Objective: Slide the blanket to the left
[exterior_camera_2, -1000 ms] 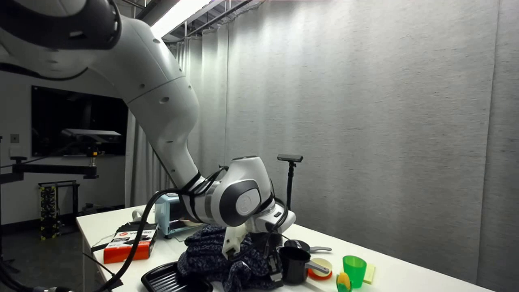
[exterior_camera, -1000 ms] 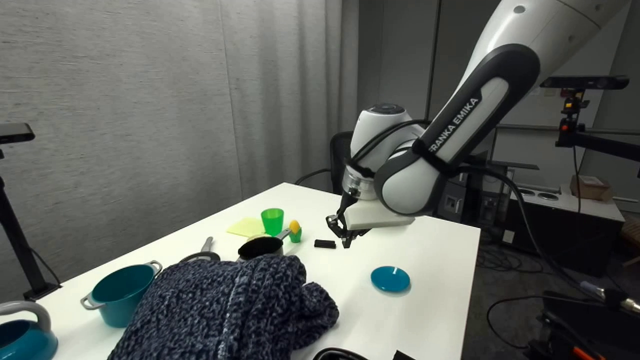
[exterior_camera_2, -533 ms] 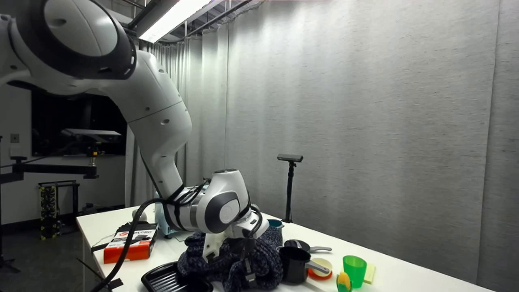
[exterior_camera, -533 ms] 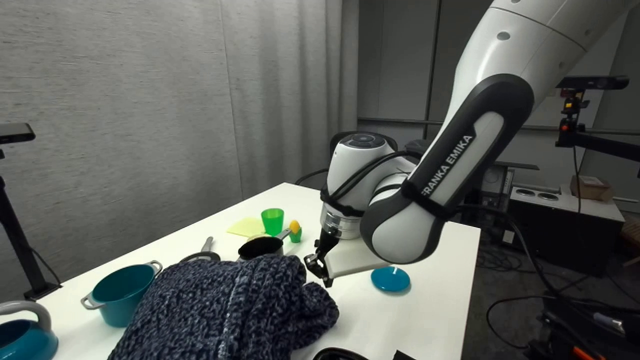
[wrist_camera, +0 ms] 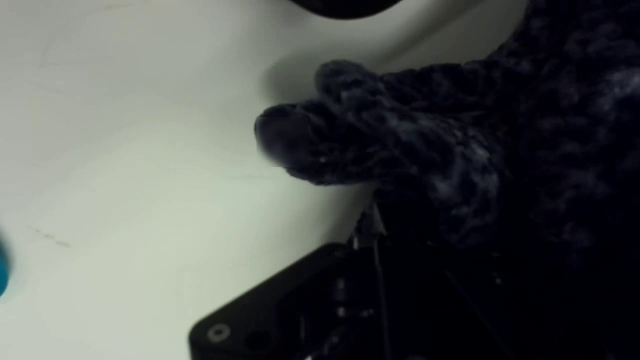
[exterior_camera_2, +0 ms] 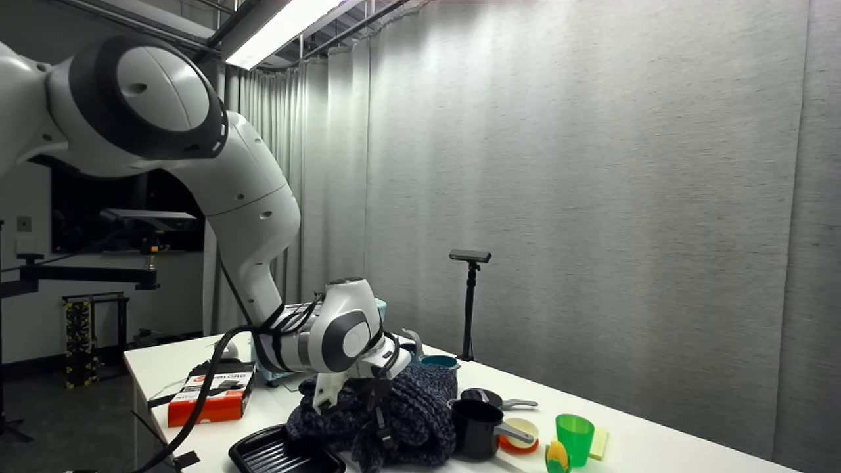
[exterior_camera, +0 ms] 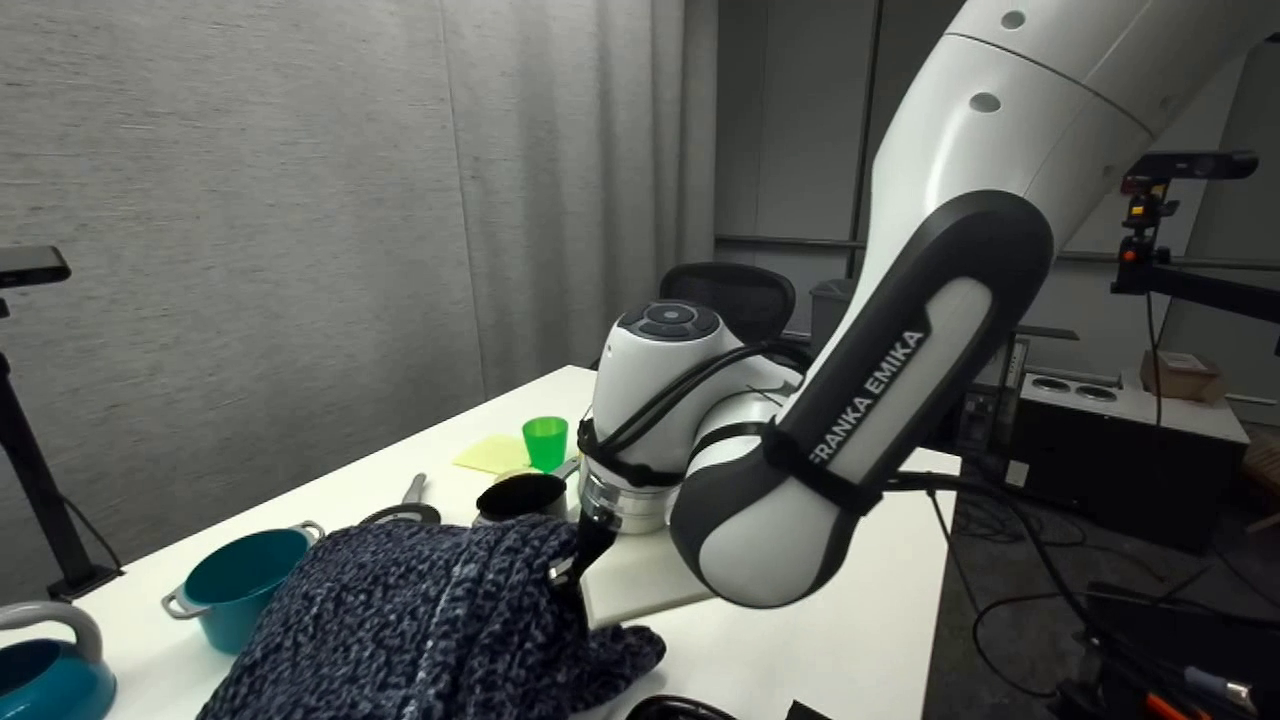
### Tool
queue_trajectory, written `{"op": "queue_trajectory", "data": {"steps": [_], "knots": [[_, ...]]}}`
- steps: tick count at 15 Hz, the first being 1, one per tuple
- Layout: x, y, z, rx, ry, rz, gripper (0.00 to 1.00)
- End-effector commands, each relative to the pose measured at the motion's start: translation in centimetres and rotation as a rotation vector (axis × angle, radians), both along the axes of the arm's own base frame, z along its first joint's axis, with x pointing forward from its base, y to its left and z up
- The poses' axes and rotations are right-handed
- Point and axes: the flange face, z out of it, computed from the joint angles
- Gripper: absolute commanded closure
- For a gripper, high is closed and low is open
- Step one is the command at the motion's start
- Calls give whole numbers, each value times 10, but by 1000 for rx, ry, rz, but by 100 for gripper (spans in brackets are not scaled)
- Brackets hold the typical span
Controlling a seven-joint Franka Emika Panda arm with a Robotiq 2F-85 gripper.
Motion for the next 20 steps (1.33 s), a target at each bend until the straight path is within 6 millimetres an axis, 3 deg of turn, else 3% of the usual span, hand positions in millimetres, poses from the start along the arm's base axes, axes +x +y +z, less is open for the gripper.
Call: {"op": "queue_trajectory", "data": {"steps": [1,8,11,15,17,20], "knots": [[14,36,3,23,-54,15,100],[20,109,25,58,-119,119,100],[19,128,32,66,-136,155,100],[13,131,44,42,-85,218,100],[9,125,59,29,-56,235,100],[0,104,100,7,-23,276,100]]}}
